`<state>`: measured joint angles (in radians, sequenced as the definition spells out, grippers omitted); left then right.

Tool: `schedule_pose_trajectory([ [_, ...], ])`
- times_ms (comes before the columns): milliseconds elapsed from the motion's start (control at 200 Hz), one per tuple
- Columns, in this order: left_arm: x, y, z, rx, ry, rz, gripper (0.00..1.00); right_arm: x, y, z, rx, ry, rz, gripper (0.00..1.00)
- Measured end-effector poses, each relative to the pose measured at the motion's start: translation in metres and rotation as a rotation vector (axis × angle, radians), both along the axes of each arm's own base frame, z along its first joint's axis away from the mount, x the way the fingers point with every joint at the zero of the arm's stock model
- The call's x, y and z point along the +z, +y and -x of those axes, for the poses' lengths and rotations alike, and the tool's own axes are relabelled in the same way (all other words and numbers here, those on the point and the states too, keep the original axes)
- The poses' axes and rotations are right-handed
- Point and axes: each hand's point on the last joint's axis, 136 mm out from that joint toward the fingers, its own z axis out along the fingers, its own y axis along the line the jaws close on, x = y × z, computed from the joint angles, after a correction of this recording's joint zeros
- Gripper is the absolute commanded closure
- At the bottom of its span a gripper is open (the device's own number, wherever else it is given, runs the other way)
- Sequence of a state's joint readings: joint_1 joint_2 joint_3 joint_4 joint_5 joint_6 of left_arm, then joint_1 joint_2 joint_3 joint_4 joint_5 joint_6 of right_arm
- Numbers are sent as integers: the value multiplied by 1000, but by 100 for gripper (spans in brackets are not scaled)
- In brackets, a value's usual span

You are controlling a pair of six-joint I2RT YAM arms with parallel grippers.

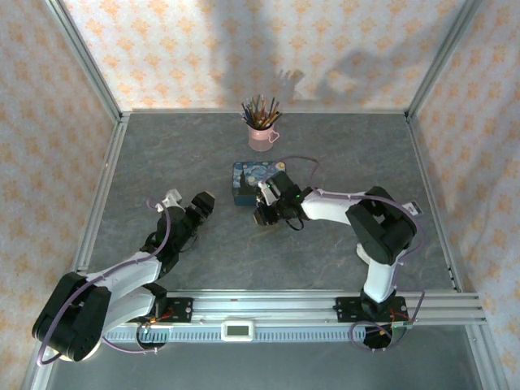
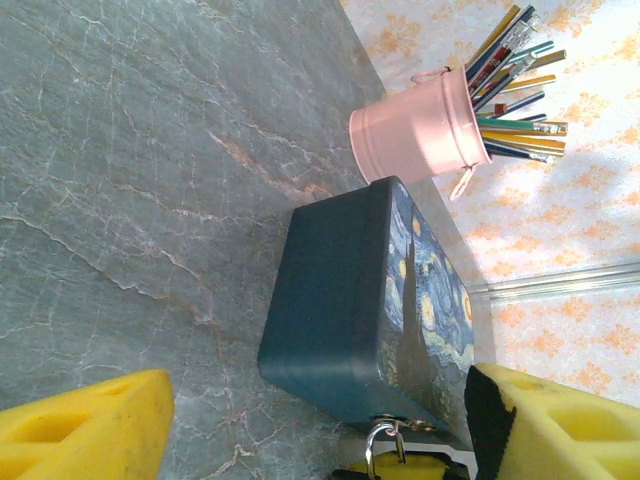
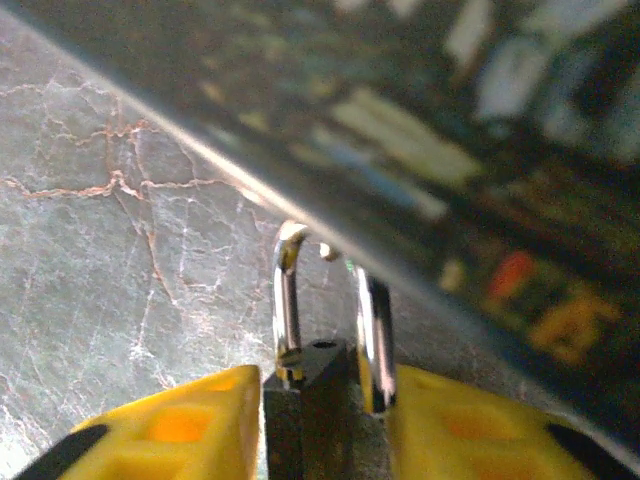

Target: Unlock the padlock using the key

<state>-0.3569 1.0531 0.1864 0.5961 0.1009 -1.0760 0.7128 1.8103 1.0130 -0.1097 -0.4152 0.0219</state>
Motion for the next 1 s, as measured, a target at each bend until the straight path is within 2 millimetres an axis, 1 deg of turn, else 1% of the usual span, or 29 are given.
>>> schedule_pose_trajectory([
  [85, 1, 0, 0, 0, -4, 1, 25, 10, -4, -3, -28, -30, -2, 48],
  [190, 6, 0, 0, 0, -19, 7, 25, 33, -11, -5, -72, -81, -27, 41],
  [330, 9, 0, 0, 0, -29, 11, 25, 75, -19, -5, -130, -162, -106, 40],
  [375, 9, 0, 0, 0, -29, 11, 25, 84, -20, -4, -150, -176, -130, 40],
  [425, 9, 0, 0, 0, -29, 11, 25, 88, -21, -4, -168, -186, -142, 41],
  [515, 9, 0, 0, 0, -29, 11, 25, 82, -19, 2, -180, -184, -146, 42],
  [616, 6, -1, 0, -3, -19, 8, 25, 64, -16, 16, -171, -153, -132, 45],
  [686, 2, -2, 0, -8, -9, 6, 25, 51, -14, 22, -167, -133, -131, 48],
  [766, 1, -4, 0, -18, -4, 8, 25, 37, -15, 23, -170, -116, -118, 49],
  [841, 0, -4, 0, -22, -1, 9, 25, 28, -15, 24, -169, -111, -109, 50],
  [916, 0, -5, 0, -24, -2, 10, 25, 23, -14, 22, -164, -117, -107, 50],
  [1001, 0, -5, 0, -25, -2, 11, 25, 23, -12, 20, -158, -134, -117, 51],
])
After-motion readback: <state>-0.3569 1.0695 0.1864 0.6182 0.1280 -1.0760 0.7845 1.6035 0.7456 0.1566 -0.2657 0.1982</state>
